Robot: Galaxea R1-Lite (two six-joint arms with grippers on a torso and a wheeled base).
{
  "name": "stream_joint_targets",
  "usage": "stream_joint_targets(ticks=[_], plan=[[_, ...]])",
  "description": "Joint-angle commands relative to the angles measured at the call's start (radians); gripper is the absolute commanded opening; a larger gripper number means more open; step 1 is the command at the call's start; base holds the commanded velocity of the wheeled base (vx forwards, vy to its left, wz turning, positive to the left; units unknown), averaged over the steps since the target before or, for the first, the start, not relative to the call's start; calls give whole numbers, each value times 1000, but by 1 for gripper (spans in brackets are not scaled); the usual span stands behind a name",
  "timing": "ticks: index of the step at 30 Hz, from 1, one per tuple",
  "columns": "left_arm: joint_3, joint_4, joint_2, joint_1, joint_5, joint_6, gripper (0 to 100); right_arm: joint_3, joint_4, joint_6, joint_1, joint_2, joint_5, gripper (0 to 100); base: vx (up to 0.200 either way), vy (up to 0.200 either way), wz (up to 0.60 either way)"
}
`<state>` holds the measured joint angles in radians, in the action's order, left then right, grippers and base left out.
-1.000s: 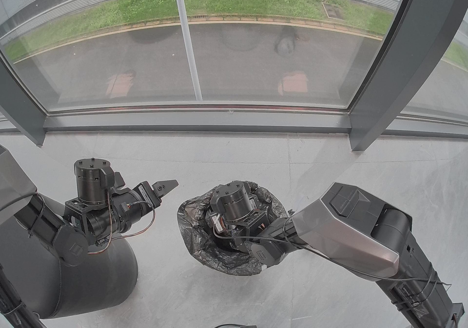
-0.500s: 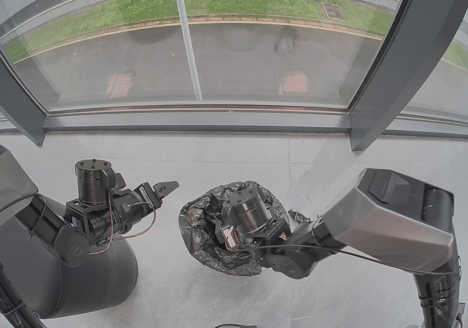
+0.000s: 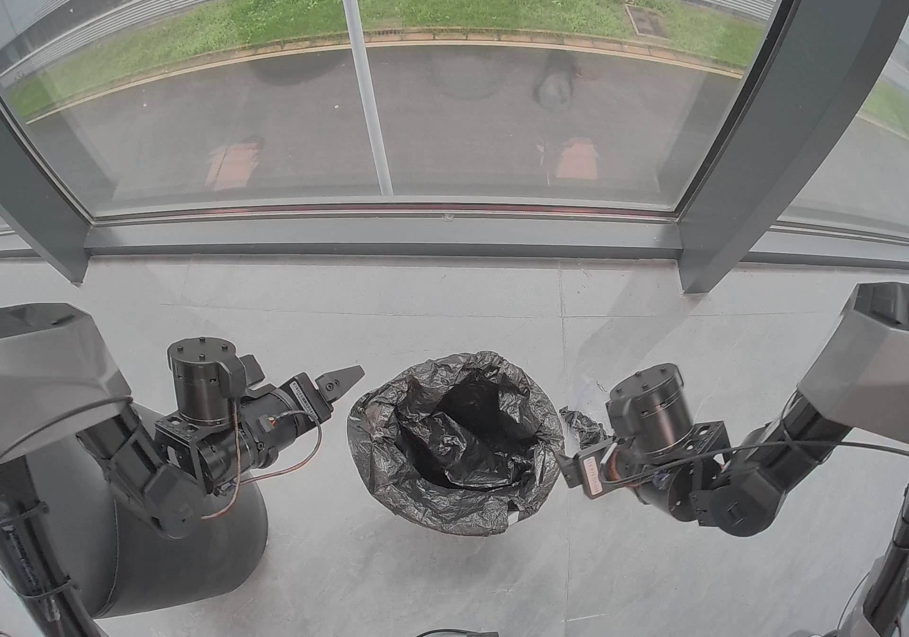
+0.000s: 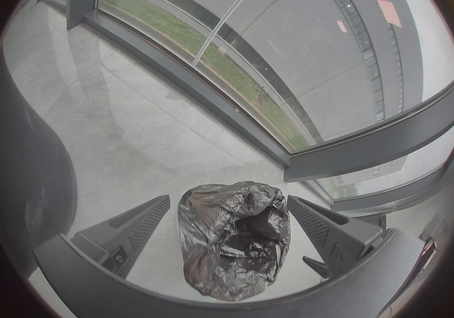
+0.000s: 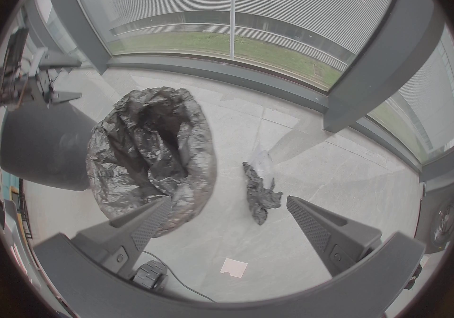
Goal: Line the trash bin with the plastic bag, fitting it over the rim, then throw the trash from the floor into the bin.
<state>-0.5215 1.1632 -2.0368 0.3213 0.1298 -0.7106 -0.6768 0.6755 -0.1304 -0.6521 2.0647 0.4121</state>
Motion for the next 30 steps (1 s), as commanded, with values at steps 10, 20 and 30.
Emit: stream_joint_targets(ticks=[10, 20, 30], plan=[[34, 306, -393, 22, -10, 8, 100, -264, 19, 193, 296, 215, -188, 100, 0, 0, 0], [70, 250, -258, 105, -144, 60, 100, -402, -31, 232, 321, 310, -204, 100, 0, 0, 0], [259, 217, 81, 151, -343, 275, 100, -563, -303, 230, 382, 336, -294, 100, 0, 0, 0]])
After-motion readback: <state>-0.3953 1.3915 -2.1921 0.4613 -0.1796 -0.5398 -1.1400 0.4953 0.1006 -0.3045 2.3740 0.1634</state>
